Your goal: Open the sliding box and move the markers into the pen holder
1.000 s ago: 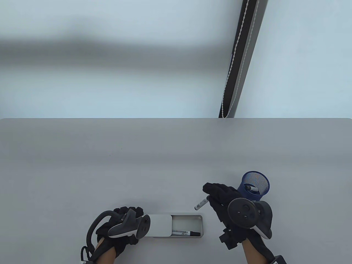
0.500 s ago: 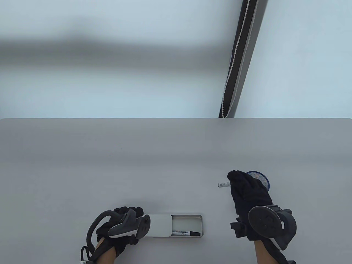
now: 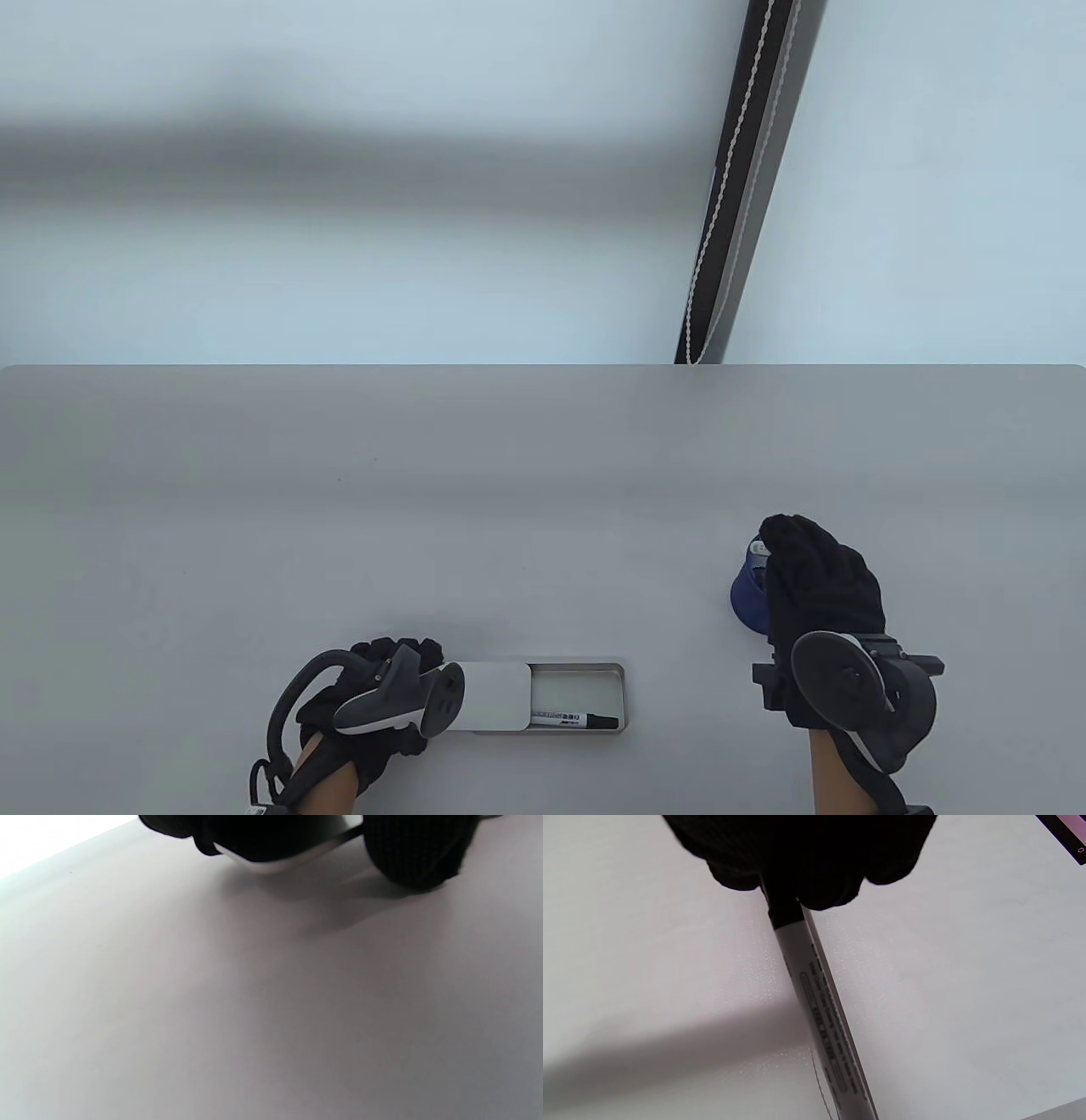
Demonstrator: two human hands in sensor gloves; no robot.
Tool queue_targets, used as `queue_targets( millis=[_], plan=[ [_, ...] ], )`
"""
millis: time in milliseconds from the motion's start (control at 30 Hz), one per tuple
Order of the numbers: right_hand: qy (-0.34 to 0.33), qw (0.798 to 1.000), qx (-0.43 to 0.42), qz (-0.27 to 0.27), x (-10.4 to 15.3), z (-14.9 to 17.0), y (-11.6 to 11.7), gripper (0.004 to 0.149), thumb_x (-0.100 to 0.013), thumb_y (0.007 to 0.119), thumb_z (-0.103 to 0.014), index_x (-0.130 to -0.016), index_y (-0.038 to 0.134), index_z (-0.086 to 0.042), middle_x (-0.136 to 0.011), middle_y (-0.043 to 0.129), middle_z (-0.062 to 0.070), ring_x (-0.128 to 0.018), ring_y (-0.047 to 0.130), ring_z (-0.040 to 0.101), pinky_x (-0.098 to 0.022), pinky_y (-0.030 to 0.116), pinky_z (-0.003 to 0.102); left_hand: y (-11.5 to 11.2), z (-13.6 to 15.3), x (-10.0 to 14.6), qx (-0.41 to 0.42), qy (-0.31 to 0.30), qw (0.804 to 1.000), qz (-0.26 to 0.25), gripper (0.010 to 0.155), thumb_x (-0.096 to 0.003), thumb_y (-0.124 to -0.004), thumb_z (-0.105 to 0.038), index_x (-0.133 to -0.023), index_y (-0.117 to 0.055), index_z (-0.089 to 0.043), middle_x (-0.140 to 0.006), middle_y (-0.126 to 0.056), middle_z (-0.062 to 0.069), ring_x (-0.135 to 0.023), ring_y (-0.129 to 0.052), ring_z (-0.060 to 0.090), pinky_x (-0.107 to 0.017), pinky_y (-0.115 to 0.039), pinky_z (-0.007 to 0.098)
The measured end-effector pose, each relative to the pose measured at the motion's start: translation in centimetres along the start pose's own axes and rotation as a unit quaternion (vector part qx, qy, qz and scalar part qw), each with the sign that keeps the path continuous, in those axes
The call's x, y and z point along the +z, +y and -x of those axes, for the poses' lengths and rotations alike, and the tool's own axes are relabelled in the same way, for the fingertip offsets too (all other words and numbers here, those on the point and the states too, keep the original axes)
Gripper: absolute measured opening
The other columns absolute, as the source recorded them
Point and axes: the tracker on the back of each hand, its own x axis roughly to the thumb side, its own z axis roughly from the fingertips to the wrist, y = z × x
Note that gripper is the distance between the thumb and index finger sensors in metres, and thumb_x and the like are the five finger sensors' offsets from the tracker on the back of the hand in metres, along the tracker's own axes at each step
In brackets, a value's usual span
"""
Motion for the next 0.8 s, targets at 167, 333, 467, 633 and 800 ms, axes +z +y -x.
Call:
queue_targets(
  millis=[167,333,467,633,800],
  plan=[
    [0.007,0.999,0.036,-0.014,0.2,1.0,1.2,0.037,-0.042,0.078,-0.029,-0.079,0.078,-0.032,-0.083,0.083,-0.002,-0.066,0.090,0.019,-0.056,0.077,0.036,0.0,0.0,0.0,0.000,0.000,1.000,0.000,0.084,-0.0411,-0.067,-0.064,-0.108,-0.030,-0.030,-0.117,-0.047,-0.001,-0.107,-0.062,0.023,-0.083,-0.061,0.040],
    [0.034,0.998,0.039,-0.042,0.6,2.8,2.8,0.037,-0.042,0.078,-0.029,-0.078,0.078,-0.033,-0.082,0.083,-0.003,-0.066,0.090,0.018,-0.056,0.077,0.035,0.0,0.0,0.0,0.000,0.000,1.000,0.000,0.084,-0.0410,-0.067,-0.064,-0.108,-0.030,-0.030,-0.117,-0.047,-0.001,-0.107,-0.062,0.023,-0.083,-0.061,0.040],
    [0.061,0.995,0.039,-0.063,1.1,4.3,4.0,0.037,-0.041,0.078,-0.029,-0.078,0.078,-0.034,-0.082,0.083,-0.004,-0.066,0.091,0.016,-0.055,0.078,0.034,0.0,0.0,0.0,0.000,0.000,1.000,0.000,0.084,-0.0411,-0.067,-0.064,-0.108,-0.030,-0.030,-0.117,-0.047,-0.001,-0.107,-0.062,0.023,-0.083,-0.061,0.040],
    [0.089,0.992,0.032,-0.080,1.6,5.7,5.1,0.037,-0.041,0.078,-0.029,-0.077,0.078,-0.035,-0.082,0.083,-0.005,-0.066,0.091,0.015,-0.055,0.078,0.033,0.0,0.0,0.0,0.000,0.000,1.000,0.000,0.084,-0.0411,-0.067,-0.064,-0.108,-0.030,-0.030,-0.117,-0.047,-0.001,-0.107,-0.062,0.023,-0.083,-0.061,0.040],
    [0.116,0.988,0.033,-0.096,2.0,6.8,5.8,0.037,-0.040,0.078,-0.029,-0.076,0.079,-0.036,-0.082,0.084,-0.006,-0.066,0.092,0.015,-0.055,0.079,0.032,0.0,0.0,0.0,0.000,0.000,1.000,0.000,0.084,-0.0410,-0.067,-0.064,-0.108,-0.030,-0.030,-0.117,-0.047,-0.001,-0.107,-0.062,0.023,-0.083,-0.061,0.040]
  ],
)
